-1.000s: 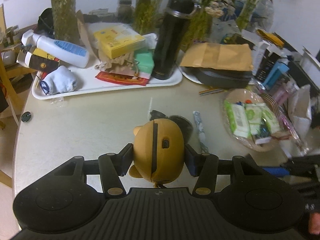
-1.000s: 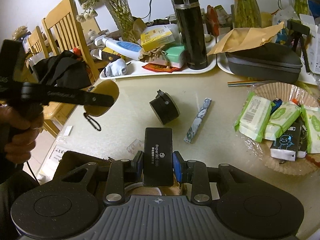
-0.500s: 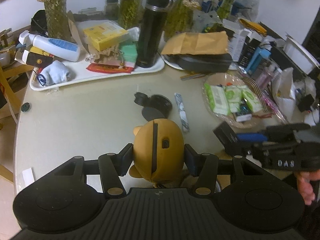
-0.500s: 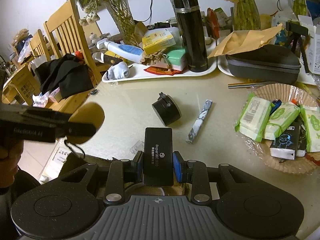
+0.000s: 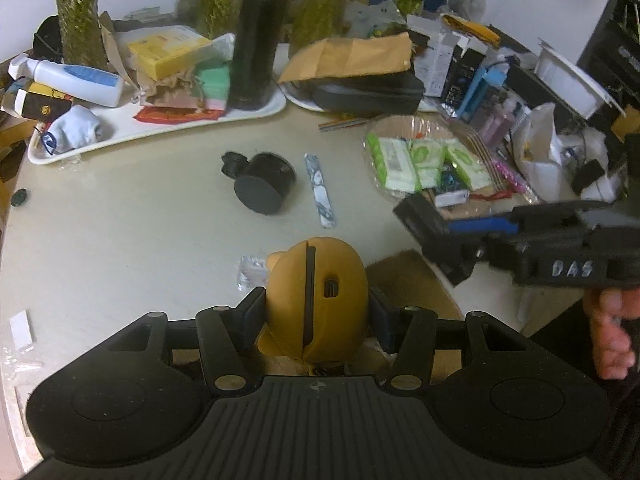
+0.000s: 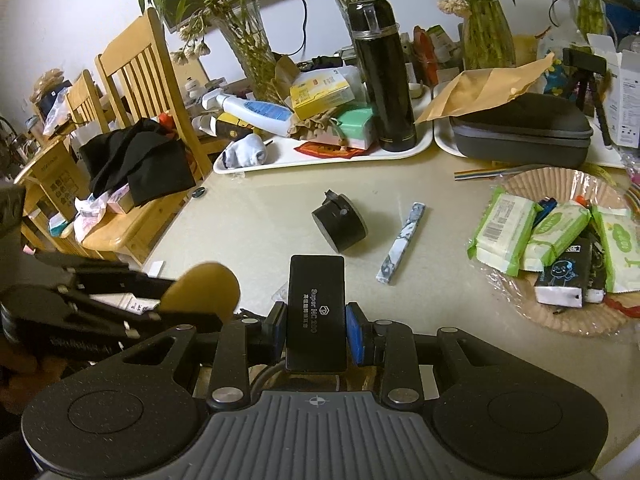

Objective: Organize rigid objects
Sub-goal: 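Lower the orange case into the box and open the left gripper while the right carries the black case, then lower the black rectangular case into the box and open the right gripper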

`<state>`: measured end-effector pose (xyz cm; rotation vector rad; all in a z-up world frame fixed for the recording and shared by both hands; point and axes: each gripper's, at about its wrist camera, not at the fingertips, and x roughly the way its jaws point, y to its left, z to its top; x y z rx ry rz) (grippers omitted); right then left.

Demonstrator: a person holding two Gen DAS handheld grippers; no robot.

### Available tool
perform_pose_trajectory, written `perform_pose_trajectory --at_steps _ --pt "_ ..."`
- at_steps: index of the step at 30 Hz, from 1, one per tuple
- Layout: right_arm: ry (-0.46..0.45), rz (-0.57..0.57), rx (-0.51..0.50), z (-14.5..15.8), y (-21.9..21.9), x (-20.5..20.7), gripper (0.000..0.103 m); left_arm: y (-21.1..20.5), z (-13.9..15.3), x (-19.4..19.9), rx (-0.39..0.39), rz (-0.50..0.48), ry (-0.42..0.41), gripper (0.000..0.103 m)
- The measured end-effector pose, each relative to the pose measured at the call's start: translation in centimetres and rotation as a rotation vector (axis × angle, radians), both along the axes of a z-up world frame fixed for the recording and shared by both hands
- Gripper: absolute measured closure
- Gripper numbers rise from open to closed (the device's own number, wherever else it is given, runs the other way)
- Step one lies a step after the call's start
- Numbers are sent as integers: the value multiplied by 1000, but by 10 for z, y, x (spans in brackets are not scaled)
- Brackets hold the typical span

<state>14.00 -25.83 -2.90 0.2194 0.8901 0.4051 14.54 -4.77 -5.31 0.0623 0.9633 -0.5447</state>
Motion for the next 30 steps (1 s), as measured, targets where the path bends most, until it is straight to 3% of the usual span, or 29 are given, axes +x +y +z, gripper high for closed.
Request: perform_pose_trajectory --at_steps 6,11,14,30 --pt "-3 9 6 1 1 -4 69 4 -4 -8 16 17 26 48" --pt "-5 15 -1 2 3 -8 69 8 12 -27 98 50 -72 38" --pt "-5 18 -6 3 4 -11 69 13 19 -43 134 67 -126 38" --pt "-9 -1 -39 4 8 -29 69 48 24 -89 117 229 -177 38"
